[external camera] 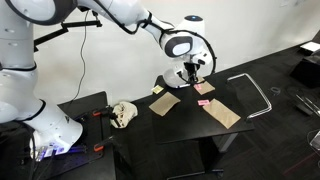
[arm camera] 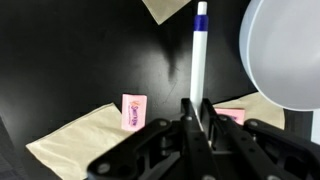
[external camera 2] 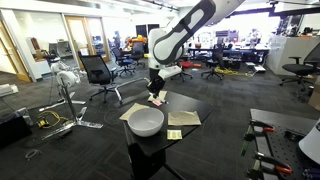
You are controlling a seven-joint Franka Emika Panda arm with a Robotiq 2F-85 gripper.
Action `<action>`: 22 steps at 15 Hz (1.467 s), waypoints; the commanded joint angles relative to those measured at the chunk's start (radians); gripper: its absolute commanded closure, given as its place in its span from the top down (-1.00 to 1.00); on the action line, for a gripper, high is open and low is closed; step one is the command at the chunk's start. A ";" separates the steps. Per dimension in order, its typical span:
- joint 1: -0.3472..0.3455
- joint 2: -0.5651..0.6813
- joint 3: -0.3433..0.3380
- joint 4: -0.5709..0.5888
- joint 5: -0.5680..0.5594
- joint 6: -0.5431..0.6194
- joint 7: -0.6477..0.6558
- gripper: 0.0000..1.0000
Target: Remove the marker from the mug cup and place it on the table
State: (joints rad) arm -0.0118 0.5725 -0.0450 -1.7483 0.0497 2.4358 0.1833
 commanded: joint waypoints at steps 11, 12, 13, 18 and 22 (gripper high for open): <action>-0.004 0.139 -0.024 0.099 0.001 0.015 0.014 -0.94; -0.005 0.148 -0.024 0.104 0.002 0.012 0.013 -0.37; -0.007 0.154 -0.022 0.109 0.004 0.006 0.008 -0.21; 0.002 0.114 -0.025 0.074 0.001 0.012 0.014 0.51; 0.026 0.008 -0.035 0.005 -0.017 0.017 0.029 1.00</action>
State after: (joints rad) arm -0.0114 0.6867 -0.0635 -1.6624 0.0491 2.4428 0.1833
